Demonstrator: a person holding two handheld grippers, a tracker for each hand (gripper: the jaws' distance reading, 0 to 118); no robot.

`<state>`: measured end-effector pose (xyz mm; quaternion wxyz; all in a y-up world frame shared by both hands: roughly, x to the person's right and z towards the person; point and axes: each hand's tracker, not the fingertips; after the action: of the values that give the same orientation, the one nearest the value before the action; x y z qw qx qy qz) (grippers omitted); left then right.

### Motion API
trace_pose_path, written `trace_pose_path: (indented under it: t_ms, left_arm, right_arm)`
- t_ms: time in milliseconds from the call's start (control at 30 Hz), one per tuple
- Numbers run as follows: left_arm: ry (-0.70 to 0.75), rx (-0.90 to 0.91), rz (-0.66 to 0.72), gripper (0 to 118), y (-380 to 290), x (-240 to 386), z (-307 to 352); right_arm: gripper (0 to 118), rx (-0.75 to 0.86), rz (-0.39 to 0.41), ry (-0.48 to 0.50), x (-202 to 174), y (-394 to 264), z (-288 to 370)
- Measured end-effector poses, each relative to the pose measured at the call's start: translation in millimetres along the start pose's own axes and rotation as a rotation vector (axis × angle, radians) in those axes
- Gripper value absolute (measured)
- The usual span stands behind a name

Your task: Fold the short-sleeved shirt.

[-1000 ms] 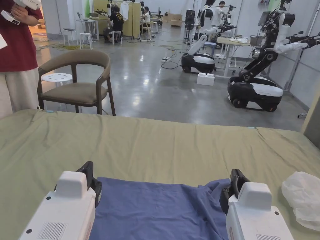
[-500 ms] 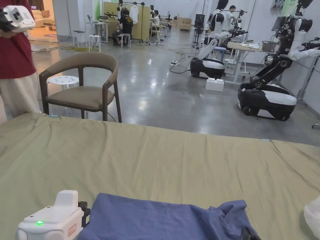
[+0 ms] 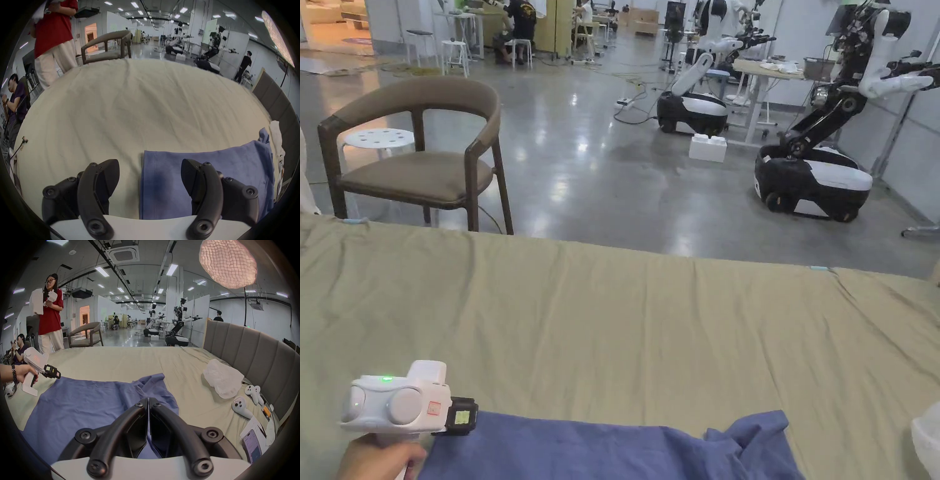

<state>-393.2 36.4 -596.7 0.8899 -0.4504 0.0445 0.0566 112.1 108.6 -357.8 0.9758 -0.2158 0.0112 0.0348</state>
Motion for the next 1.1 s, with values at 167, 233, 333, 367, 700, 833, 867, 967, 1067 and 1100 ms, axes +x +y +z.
trace_pose_path:
  t_ms: [167, 233, 333, 367, 700, 833, 867, 967, 1067, 1100]
  left_arm:
    - [0.073, -0.054, -0.099, 66, -14, 22, -10]
    - [0.058, -0.03, -0.125, 47, -18, 29, 0]
    - [0.037, -0.01, -0.16, 35, -19, 35, 8]
    - [0.027, -0.012, -0.164, 16, -19, 36, 10]
    - [-0.03, 0.105, -0.159, 0, -30, 33, 79]
    - [-0.02, 0.146, -0.144, 0, -40, 30, 100]
    - [-0.024, 0.148, -0.142, 0, -42, 28, 101]
    - [-0.026, 0.159, -0.11, 0, -51, 27, 110]
    - [-0.022, 0.153, -0.11, 0, -56, 28, 115]
    - [-0.019, 0.152, -0.114, 0, -57, 28, 116]
  right_arm:
    - [1, -0.042, -0.018, -0.024, 12, -7, -6]
    - [1, -0.063, -0.023, -0.036, 17, -7, -12]
    - [2, -0.128, -0.047, -0.043, 30, -3, -31]
    - [5, -0.162, -0.046, -0.045, 35, 1, -41]
    - [52, -0.445, -0.063, 0.01, 80, 39, -186]
    - [56, -0.554, -0.059, 0.018, 80, 30, -232]
    - [56, -0.567, -0.067, 0.017, 81, 27, -239]
    - [56, -0.615, -0.086, 0.034, 83, 16, -258]
    - [47, -0.614, -0.075, 0.033, 83, 20, -262]
    - [36, -0.612, -0.076, 0.026, 81, 21, -261]
